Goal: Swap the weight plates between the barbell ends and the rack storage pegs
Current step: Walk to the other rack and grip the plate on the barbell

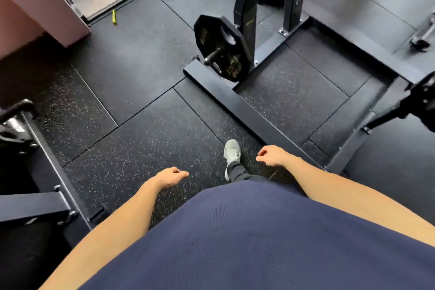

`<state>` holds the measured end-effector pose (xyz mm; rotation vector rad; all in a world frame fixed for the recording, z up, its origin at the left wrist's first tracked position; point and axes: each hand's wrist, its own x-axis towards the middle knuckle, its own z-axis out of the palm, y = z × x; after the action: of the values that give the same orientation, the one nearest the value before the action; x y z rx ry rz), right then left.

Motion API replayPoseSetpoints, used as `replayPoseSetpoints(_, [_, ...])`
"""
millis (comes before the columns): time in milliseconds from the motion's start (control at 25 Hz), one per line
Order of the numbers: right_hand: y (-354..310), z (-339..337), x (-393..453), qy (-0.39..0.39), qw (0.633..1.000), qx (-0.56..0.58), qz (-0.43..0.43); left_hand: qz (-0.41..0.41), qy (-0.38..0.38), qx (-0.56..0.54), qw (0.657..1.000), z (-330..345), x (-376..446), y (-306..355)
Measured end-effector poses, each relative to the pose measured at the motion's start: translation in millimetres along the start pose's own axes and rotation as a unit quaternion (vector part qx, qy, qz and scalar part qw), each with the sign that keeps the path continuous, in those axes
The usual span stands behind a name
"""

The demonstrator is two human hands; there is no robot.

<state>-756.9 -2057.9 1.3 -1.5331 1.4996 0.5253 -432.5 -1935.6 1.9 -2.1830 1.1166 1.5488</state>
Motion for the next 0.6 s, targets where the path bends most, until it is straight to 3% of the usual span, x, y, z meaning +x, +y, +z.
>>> replayPoseSetpoints(280, [-116, -149, 120, 0.000, 0.989, -0.118, -0.091, -0.038, 0.102, -0.174, 0.979, -95, 49, 52])
replayPoseSetpoints(600, [-282, -185, 219, -0.082, 0.935, -0.289, -0.188, -0.140, 0.098, -0.347, 0.922, -154, 88, 34])
